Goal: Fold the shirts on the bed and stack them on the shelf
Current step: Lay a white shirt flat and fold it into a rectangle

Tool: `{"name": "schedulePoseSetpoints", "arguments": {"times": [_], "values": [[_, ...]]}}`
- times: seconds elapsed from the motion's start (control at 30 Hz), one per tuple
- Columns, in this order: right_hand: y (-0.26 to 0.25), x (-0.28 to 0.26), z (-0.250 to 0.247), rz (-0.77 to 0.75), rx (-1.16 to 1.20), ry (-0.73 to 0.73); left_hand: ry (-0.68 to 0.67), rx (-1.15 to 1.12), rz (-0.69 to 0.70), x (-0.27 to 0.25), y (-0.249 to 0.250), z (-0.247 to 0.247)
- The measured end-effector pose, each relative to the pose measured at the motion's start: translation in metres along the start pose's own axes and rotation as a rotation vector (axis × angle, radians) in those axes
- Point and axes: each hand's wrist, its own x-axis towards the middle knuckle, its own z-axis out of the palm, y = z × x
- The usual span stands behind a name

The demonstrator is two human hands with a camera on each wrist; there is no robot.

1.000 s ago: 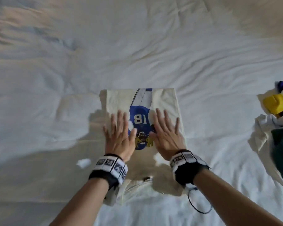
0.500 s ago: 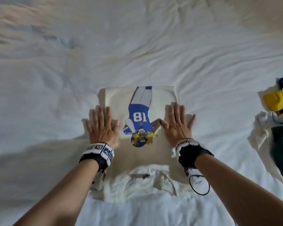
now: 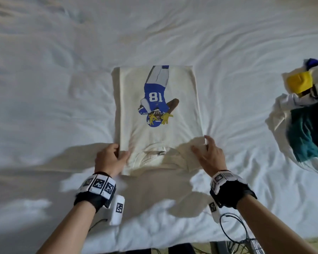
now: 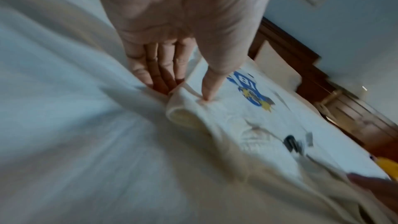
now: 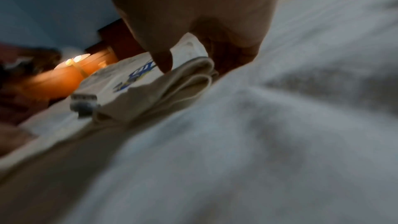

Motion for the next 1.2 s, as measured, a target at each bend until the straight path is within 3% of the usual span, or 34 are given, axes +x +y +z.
{"name": "schedulePoseSetpoints", "arguments": {"times": [0.13,0.23,0.33,0.4,0.43,0.5,0.53,0.6,0.7,0.83,0.97,1.2], "values": [[-0.002,-0.003,-0.006,0.03,0.047,-0.065,-0.15,-0.099,-0.058,0.002,-0.006,-0.007],[0.0,-0.005,-0.03,-0.007,0.166,-0.098,-0.199,-0.349,-0.113,-0.006,-0.005,-0.019],[0.012,-0.005,-0.056,0.042,0.413,0.036,-0.318,-0.574,-0.191,-0.036,0.008,-0.016],[0.025,-0.007,-0.057,0.22,0.61,0.125,-0.461,-0.483,-0.223,-0.053,0.016,-0.003],[0.03,-0.011,-0.053,0.344,0.696,0.123,-0.456,-0.298,-0.188,-0.052,0.02,0.003],[0.037,-0.023,-0.041,0.562,0.832,0.072,-0.293,0.144,-0.077,-0.039,0.04,0.009],[0.038,-0.028,-0.036,0.614,0.886,0.064,-0.186,0.25,-0.016,-0.031,0.059,0.008],[0.034,-0.04,-0.025,0.639,0.988,0.041,-0.069,0.197,0.145,-0.011,0.102,0.013],[0.024,-0.054,0.002,0.648,1.15,-0.056,-0.121,0.196,0.535,0.017,0.171,0.045],[0.0,-0.058,0.041,0.729,1.19,-0.138,-0.302,0.634,0.941,0.032,0.244,0.088],[-0.011,-0.048,0.067,0.678,1.143,-0.162,-0.472,0.995,1.054,0.035,0.265,0.117],[-0.005,-0.052,0.056,0.65,1.072,-0.209,-0.426,1.037,1.123,0.04,0.278,0.131]]}}
